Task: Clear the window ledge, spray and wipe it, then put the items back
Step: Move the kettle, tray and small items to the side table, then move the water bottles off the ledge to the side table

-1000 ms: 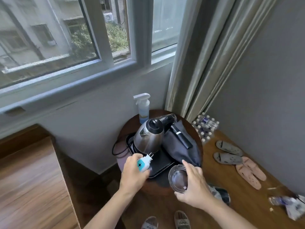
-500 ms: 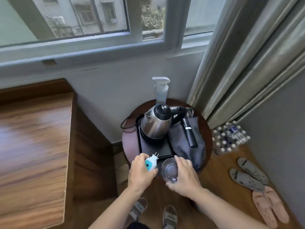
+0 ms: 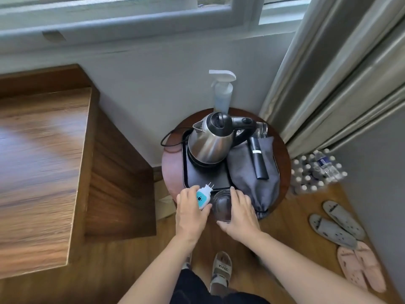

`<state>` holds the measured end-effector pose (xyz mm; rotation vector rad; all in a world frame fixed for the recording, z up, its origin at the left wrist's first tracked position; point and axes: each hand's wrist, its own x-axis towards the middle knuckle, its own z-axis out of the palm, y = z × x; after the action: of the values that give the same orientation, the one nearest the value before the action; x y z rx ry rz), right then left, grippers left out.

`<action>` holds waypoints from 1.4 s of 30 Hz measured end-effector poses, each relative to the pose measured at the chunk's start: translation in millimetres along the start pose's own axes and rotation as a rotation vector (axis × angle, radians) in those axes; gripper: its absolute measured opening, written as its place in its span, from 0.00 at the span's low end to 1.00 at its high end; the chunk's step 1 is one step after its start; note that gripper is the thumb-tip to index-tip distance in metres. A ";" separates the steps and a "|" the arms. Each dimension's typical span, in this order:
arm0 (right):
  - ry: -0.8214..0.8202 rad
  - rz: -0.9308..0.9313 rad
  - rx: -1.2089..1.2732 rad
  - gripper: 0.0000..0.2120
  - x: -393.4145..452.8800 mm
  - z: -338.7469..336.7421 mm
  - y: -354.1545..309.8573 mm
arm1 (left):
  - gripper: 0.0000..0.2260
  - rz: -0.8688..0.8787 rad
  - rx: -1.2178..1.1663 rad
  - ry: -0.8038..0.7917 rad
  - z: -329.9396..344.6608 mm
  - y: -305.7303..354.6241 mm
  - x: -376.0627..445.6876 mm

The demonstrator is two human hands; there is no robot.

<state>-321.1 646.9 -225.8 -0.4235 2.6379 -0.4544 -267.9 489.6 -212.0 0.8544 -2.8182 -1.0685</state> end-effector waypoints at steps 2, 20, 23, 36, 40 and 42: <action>-0.002 -0.005 -0.007 0.56 -1.4 2.5 -0.4 | 0.29 0.014 -0.012 0.016 2.3 -3.3 0.3; -0.023 -0.056 0.118 0.37 -17.1 -38.4 -29.5 | 0.38 -0.017 -0.021 0.123 -63.5 -2.6 -1.3; -0.004 -0.094 0.130 0.33 -14.4 -62.8 -55.3 | 0.38 -0.047 -0.040 0.197 -100.6 1.1 -1.6; 0.096 -0.480 0.140 0.22 -10.3 -128.1 -235.1 | 0.28 -0.086 -0.116 0.432 -263.2 -31.4 -20.7; 0.111 -0.581 0.107 0.22 -12.7 -133.0 -298.3 | 0.29 -0.119 -0.167 0.487 -310.4 -66.6 -26.4; 0.101 -0.624 0.092 0.22 -11.3 -128.3 -334.6 | 0.29 -0.125 -0.168 0.509 -337.8 -92.5 -29.1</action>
<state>-296.4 381.4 14.0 -1.2288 2.5213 -0.7969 -132.5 240.3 -4.6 1.1091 -2.2525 -0.9197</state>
